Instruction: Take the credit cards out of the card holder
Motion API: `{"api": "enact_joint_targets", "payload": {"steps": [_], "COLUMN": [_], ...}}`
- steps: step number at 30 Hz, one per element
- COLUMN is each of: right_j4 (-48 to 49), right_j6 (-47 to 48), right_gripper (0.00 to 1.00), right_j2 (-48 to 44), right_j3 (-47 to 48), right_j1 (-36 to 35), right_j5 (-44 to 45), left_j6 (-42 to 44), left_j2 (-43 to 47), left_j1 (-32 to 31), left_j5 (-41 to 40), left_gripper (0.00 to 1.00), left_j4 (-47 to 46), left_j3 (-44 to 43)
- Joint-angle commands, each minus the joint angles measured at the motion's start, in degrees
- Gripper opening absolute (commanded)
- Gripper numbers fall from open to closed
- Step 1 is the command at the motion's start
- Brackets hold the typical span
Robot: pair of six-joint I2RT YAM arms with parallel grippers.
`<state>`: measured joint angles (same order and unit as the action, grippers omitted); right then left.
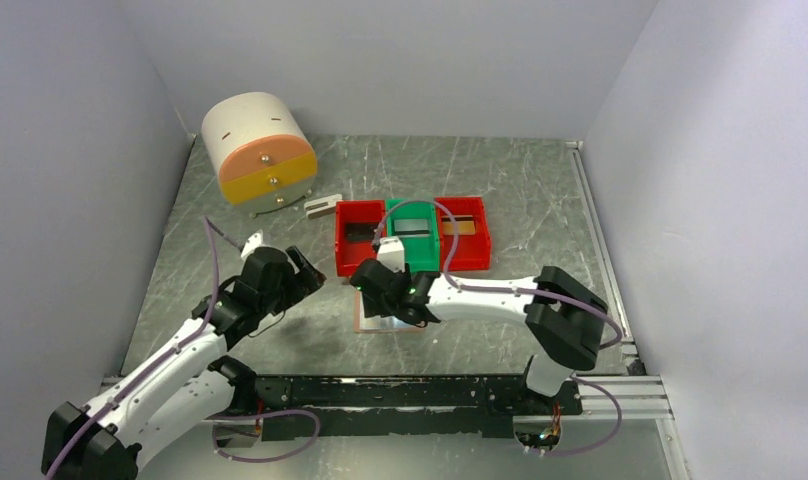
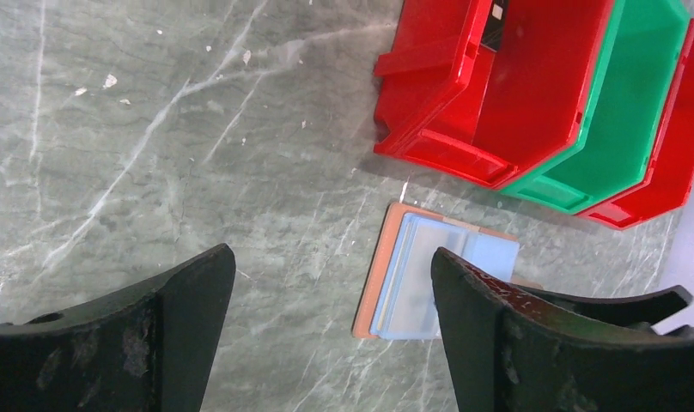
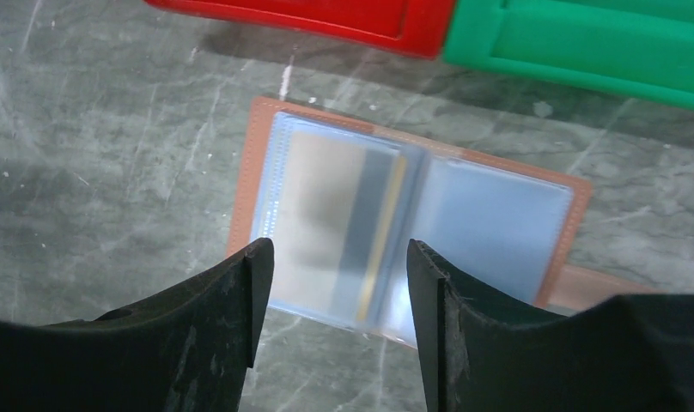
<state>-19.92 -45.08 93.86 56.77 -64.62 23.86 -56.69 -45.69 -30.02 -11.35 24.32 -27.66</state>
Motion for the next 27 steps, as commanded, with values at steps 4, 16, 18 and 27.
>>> {"api": "enact_joint_targets", "payload": {"steps": [4, 16, 18, 27], "right_j4": [-3.3, -8.5, -6.3, -6.5], "right_j6": [-2.5, -2.7, -2.8, -4.2], "right_gripper": [0.63, 0.62, 0.62, 0.41], "right_j2": [6.1, 11.6, 11.9, 12.6], "right_j3": [5.1, 9.2, 8.2, 7.9], "right_j1": [-3.2, -3.5, -3.1, -2.8], "right_j5": [3.3, 5.0, 2.8, 3.6], "left_j6": [-1.2, 0.3, 0.3, 0.4], "left_j2": [3.5, 2.0, 1.9, 3.4], "left_j1": [0.5, 0.5, 0.5, 0.5], "left_j5": [-4.8, -3.7, -3.4, -2.7], "left_gripper": [0.89, 0.87, 0.86, 0.86], "left_j4": [4.2, 3.4, 3.2, 2.9], "left_j3": [0.0, -0.4, -0.3, 0.4]}}
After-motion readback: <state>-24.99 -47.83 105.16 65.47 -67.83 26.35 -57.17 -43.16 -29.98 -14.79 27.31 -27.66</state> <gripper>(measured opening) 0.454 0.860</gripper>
